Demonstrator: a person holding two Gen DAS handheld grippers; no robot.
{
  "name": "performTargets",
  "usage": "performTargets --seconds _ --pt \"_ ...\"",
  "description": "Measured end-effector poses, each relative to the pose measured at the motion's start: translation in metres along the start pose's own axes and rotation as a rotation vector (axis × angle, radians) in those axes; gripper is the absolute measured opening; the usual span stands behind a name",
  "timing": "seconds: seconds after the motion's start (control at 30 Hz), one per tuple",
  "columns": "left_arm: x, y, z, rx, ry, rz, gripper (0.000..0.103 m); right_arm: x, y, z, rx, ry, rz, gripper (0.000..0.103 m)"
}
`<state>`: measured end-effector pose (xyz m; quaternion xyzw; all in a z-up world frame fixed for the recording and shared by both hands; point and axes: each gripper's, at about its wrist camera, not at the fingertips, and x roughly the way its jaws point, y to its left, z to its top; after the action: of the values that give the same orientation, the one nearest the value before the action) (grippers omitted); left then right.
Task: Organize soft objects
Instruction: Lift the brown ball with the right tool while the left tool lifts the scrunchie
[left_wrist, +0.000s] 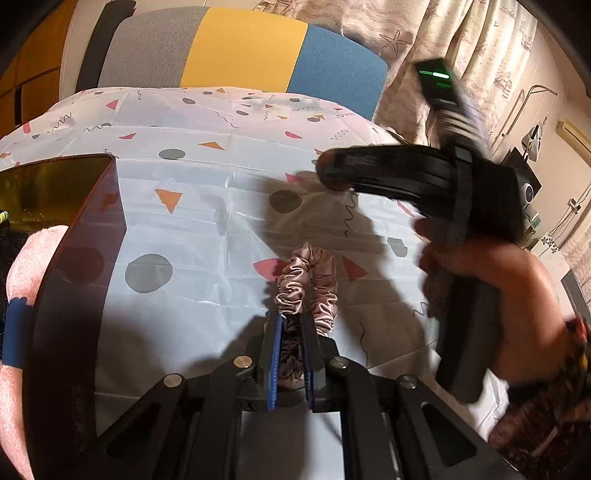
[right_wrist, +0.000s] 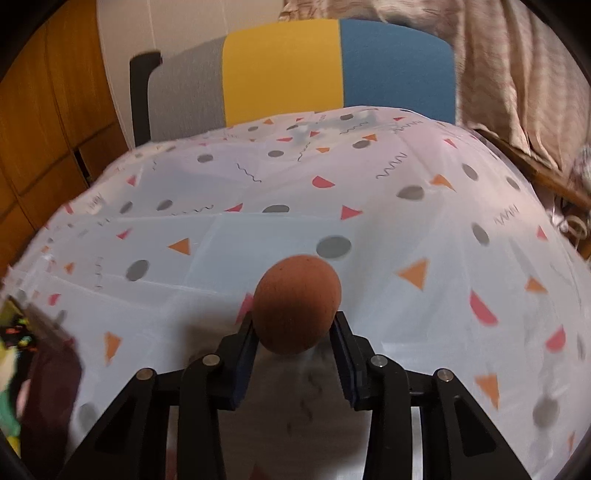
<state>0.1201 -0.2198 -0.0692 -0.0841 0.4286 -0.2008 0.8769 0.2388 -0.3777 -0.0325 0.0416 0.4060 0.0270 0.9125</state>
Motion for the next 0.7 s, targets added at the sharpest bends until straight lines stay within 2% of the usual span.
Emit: performTargets --seconds 0.17,0.23,0.43,0.5,0.57,0.67,0.7 --pt "-0.001 0.001 0.001 -0.008 0.003 -0.032 0.02 -0.044 -0.01 -0.033 0.046 -0.028 0.042 0.037" --pt "-0.003 0.0 0.003 -0.007 0.001 -0.025 0.035 -0.061 -0.015 -0.049 0.078 -0.035 0.067 0.033" --pt "-0.005 -0.006 0.001 0.016 0.022 0.004 0.038 -0.094 -0.025 -0.097 0.135 -0.034 0.081 0.034" --pt "-0.002 -0.014 0.002 0.056 0.031 0.016 0.039 -0.096 -0.027 -0.101 0.14 -0.031 0.095 0.038" --pt "0.004 -0.021 0.003 0.091 0.058 0.028 0.04 -0.097 -0.025 -0.098 0.129 -0.037 0.118 0.052" --pt "0.007 -0.027 0.004 0.131 0.066 0.038 0.04 -0.096 -0.013 -0.085 0.097 -0.05 0.128 0.065" --pt "0.006 -0.025 0.003 0.123 0.064 0.03 0.038 -0.094 -0.009 -0.08 0.092 -0.044 0.138 0.065"
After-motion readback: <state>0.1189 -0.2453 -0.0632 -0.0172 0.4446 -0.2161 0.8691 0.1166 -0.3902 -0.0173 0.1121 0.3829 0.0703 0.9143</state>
